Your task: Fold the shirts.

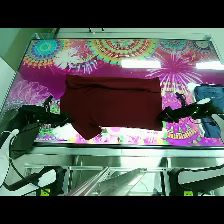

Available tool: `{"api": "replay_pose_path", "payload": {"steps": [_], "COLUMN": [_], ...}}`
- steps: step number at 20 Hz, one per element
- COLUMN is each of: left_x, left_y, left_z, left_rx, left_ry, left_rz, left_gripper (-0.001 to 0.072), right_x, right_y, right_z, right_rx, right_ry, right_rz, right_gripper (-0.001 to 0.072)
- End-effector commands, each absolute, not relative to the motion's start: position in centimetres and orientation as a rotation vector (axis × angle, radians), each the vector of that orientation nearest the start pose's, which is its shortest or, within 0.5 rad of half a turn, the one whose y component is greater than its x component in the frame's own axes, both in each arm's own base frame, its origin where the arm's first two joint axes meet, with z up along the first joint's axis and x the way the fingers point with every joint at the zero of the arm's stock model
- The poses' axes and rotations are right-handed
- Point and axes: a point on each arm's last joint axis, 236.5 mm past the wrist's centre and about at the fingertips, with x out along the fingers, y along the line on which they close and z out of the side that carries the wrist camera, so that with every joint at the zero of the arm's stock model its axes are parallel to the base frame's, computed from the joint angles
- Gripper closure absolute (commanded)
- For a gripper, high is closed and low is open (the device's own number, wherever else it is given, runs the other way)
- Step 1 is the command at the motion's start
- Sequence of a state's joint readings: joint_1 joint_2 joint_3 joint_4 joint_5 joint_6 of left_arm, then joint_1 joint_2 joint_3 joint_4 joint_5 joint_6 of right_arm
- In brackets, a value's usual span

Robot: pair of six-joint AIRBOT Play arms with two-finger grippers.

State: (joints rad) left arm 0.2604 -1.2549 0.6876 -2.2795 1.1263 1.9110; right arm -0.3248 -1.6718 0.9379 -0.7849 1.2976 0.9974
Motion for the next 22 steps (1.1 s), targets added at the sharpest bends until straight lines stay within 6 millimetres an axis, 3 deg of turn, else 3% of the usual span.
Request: {"api": "replay_pose_path", "payload": {"steps": [1,4,5,6,7,9,12,15,17,20,22], "left_x": [28.4,28.3,28.3,28.2,28.2,28.4,28.7,25.1,22.1,22.0,23.5], "left_y": [-7.1,-7.3,-7.5,-7.7,-7.9,-7.8,-6.0,-5.0,-5.5,-5.4,-4.6], "left_z": [-6.9,-6.8,-6.8,-6.8,-6.7,-5.9,-2.9,-0.6,0.2,3.1,6.0], "left_rx": [-0.713,-0.707,-0.702,-0.697,-0.703,-0.698,-0.657,-0.724,-0.781,-0.771,-0.694], "left_ry": [1.454,1.459,1.461,1.464,1.463,1.436,1.310,1.268,1.280,1.124,0.993], "left_rz": [-0.327,-0.341,-0.345,-0.352,-0.355,-0.360,-0.326,-0.283,-0.290,-0.277,-0.256], "left_gripper": [0.0689,0.0689,0.0689,0.0690,0.0690,0.0690,0.0690,0.0690,0.0690,0.0691,0.0691], "right_x": [28.1,27.1,27.3,27.9,28.6,29.0,28.0,24.8,24.2,25.1,26.1], "right_y": [6.6,6.8,7.2,7.7,8.1,8.2,6.3,2.4,2.3,2.4,1.4], "right_z": [-13.0,-13.6,-13.4,-13.0,-12.5,-11.1,-8.9,-8.3,-6.9,-3.6,-2.2], "right_rx": [0.712,0.714,0.728,0.748,0.765,0.753,0.652,0.550,0.546,0.499,0.468], "right_ry": [1.660,1.641,1.616,1.586,1.547,1.511,1.522,1.608,1.577,1.444,1.353], "right_rz": [0.539,0.523,0.541,0.561,0.578,0.598,0.537,0.333,0.297,0.298,0.256], "right_gripper": [0.0351,0.0353,0.0423,0.0566,0.0632,0.0693,0.0695,0.0695,0.0695,0.0695,0.0695]}}
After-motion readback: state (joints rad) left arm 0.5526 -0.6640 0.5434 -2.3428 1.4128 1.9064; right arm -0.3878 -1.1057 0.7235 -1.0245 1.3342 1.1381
